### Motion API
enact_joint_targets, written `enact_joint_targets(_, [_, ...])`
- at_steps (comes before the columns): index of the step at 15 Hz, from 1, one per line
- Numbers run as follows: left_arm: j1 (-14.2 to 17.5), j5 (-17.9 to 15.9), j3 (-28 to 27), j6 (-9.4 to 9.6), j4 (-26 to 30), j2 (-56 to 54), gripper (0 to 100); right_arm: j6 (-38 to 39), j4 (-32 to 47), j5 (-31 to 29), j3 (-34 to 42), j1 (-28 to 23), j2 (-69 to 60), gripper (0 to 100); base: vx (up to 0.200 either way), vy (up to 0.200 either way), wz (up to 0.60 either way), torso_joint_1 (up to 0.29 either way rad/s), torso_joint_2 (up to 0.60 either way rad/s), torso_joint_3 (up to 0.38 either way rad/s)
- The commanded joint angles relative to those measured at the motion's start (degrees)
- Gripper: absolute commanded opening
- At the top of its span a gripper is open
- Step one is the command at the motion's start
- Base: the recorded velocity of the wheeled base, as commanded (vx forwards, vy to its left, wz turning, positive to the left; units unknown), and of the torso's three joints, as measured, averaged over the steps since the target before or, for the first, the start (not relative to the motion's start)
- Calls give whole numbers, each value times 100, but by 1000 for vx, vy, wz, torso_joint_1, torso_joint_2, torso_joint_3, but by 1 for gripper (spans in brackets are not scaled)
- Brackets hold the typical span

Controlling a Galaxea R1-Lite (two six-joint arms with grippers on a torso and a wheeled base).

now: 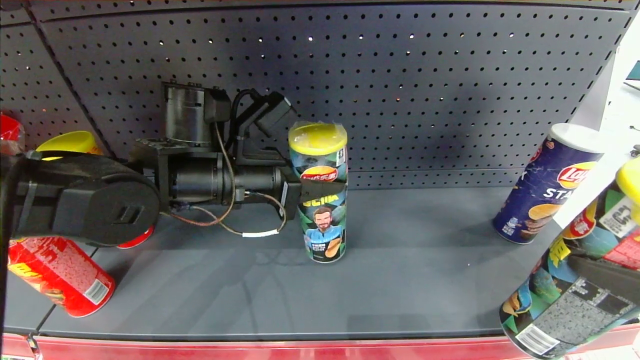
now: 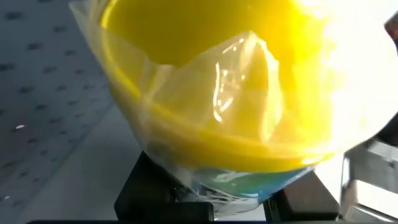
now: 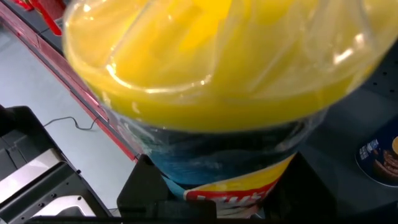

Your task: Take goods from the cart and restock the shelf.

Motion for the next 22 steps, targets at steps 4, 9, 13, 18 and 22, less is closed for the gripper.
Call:
enact_joint_targets(4, [-502, 118, 623, 6, -260, -329, 0, -3, -6, 12, -2, 2, 28, 0, 0, 0, 0, 0, 0, 0])
enact_joint_targets(9, [-775, 197, 1274, 24, -471, -557, 0, 5, 3, 12, 6, 2, 28, 0, 0, 0, 0, 0, 0, 0])
enact_joint_targets(13, [-801, 205, 1370, 50, -480, -601, 0, -3, -6, 12, 6, 11, 64, 0, 0, 0, 0, 0, 0, 0])
enact_joint_targets(18, [-819, 205, 1748, 59, -480, -856, 0, -3, -6, 12, 15, 11, 55, 0, 0, 0, 0, 0, 0, 0])
enact_joint_targets(22, [-924, 241, 1880, 50, -480, -1015, 0, 5, -6, 12, 15, 11, 64, 0, 0, 0, 0, 0, 0, 0])
